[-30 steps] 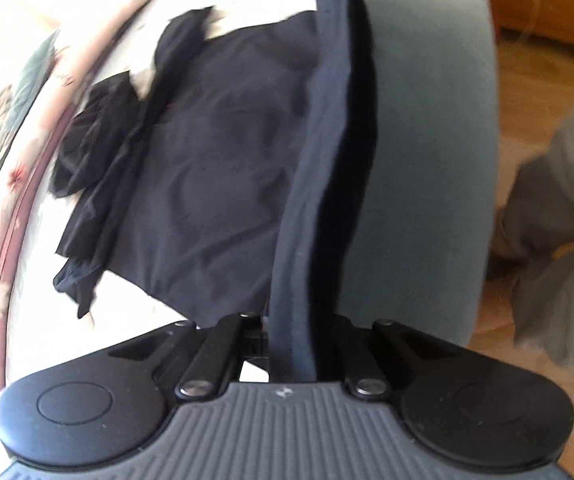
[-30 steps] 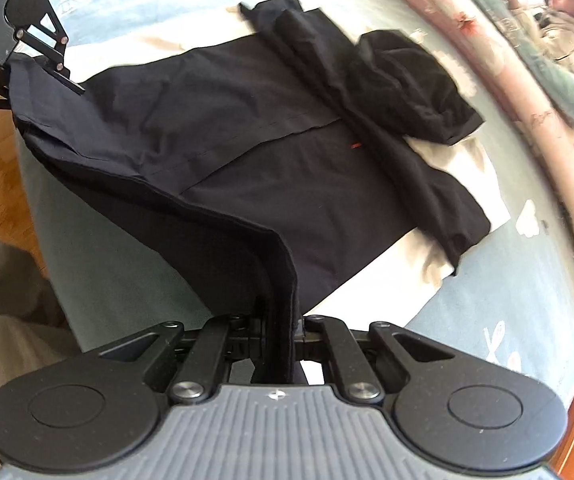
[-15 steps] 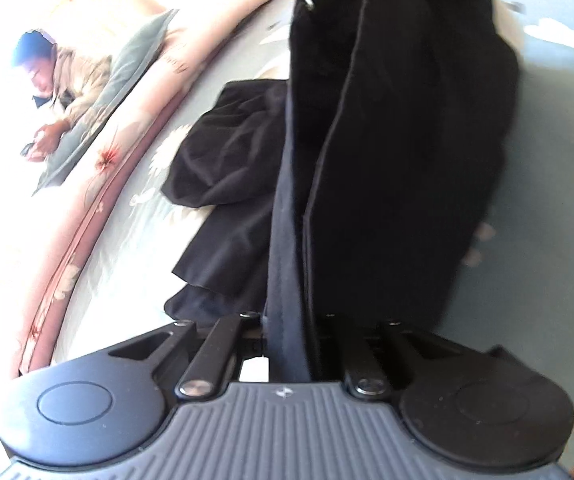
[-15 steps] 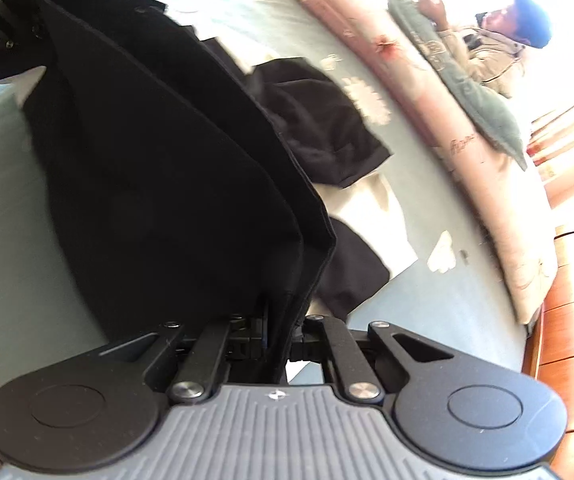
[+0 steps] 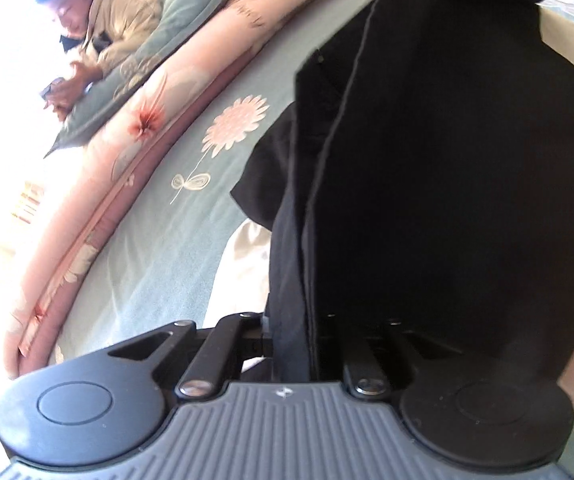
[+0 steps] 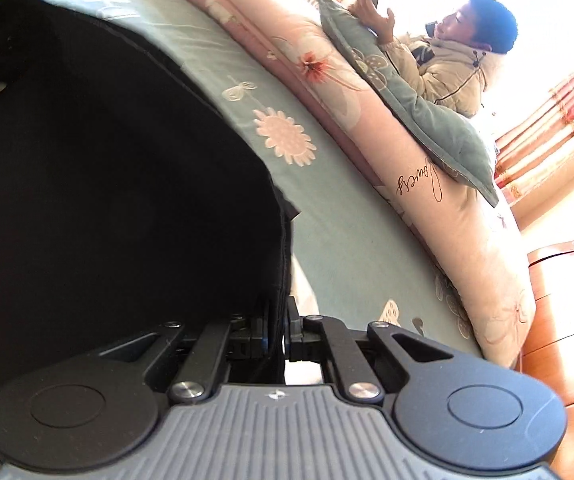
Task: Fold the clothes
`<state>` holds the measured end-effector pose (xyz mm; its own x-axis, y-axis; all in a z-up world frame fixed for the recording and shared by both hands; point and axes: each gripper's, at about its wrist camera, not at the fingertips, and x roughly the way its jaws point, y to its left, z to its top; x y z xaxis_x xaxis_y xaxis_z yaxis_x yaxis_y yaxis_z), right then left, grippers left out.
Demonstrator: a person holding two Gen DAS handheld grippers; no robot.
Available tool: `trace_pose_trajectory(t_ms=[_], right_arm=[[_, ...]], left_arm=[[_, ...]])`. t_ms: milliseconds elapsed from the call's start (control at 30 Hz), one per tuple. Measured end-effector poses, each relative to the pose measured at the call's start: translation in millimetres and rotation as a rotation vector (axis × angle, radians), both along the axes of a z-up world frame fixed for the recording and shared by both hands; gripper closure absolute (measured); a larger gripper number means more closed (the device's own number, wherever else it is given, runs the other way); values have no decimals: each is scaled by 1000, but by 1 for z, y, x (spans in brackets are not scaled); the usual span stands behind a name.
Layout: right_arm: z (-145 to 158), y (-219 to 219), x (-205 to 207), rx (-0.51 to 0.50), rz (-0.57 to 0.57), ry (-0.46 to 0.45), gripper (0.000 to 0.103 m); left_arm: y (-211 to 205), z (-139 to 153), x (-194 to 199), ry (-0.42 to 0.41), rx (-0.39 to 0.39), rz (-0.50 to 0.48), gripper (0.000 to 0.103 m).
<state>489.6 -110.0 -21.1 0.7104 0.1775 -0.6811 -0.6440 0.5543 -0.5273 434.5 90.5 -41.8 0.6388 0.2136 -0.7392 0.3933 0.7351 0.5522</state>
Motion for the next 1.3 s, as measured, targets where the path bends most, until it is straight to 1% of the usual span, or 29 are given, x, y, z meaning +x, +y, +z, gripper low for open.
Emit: trace_pose_trajectory(t_ms=[100, 200, 400, 467, 500, 533, 567, 600, 633, 667, 700, 733, 767, 800, 900, 967, 1000, 1100, 1133, 1200, 1233, 1300], right_arm=[[-9, 8, 27, -11, -15, -8, 96], [-21, 15, 50, -11, -38, 25, 96], [-58, 28, 71, -47, -84, 55, 96], [-69, 32, 80, -55, -104, 75, 95], [-74, 34, 85, -58, -115, 87, 94], [-79, 35, 88, -61, -124, 102, 89], [-82, 35, 91, -57, -132, 110, 85], [-82, 34, 94, -48, -142, 112, 84], [-83, 33, 98, -39, -152, 114, 78], [-82, 31, 99, -21, -166, 118, 69], [-80, 29, 101, 7, -181, 126, 64], [-77, 27, 104, 37, -197, 139, 54], [-73, 23, 105, 65, -210, 154, 47], [-69, 20, 105, 86, -215, 166, 46], [-54, 9, 103, 145, -216, 200, 44], [-39, 0, 98, 202, -203, 211, 36], [-31, -4, 96, 231, -202, 213, 35], [-7, -20, 88, 321, -220, 217, 33], [-1, -26, 84, 362, -235, 233, 33], [10, -40, 74, 452, -265, 271, 30], [13, -45, 70, 486, -280, 289, 30], [13, -51, 64, 524, -306, 325, 30]], left_arm=[[6, -9, 19, -5, 8, -9, 93], [19, -23, 36, 20, -34, 3, 93], [32, -51, 67, 47, -79, 14, 92], [37, -56, 77, 56, -105, 32, 90], [39, -53, 78, 59, -128, 48, 86], [41, -51, 80, 62, -151, 64, 80], [42, -48, 81, 65, -174, 80, 79], [44, -46, 82, 68, -197, 96, 72], [47, -40, 80, 62, -235, 102, 62], [52, -30, 76, 47, -284, 99, 57], [56, -20, 72, 32, -334, 95, 48], [61, -10, 67, 18, -383, 92, 43], [65, -1, 63, 3, -433, 88, 43], [70, 9, 58, -16, -469, 94, 41], [89, 32, 44, -80, -526, 149, 40], [105, 44, 39, -121, -560, 192, 38], [114, 46, 37, -135, -572, 216, 37], [129, 50, 18, -164, -585, 249, 37], [131, 47, 14, -160, -565, 234, 34], [127, 36, 6, -140, -507, 188, 29], [121, 31, -2, -118, -470, 158, 27], [100, 20, -26, -52, -386, 84, 27]])
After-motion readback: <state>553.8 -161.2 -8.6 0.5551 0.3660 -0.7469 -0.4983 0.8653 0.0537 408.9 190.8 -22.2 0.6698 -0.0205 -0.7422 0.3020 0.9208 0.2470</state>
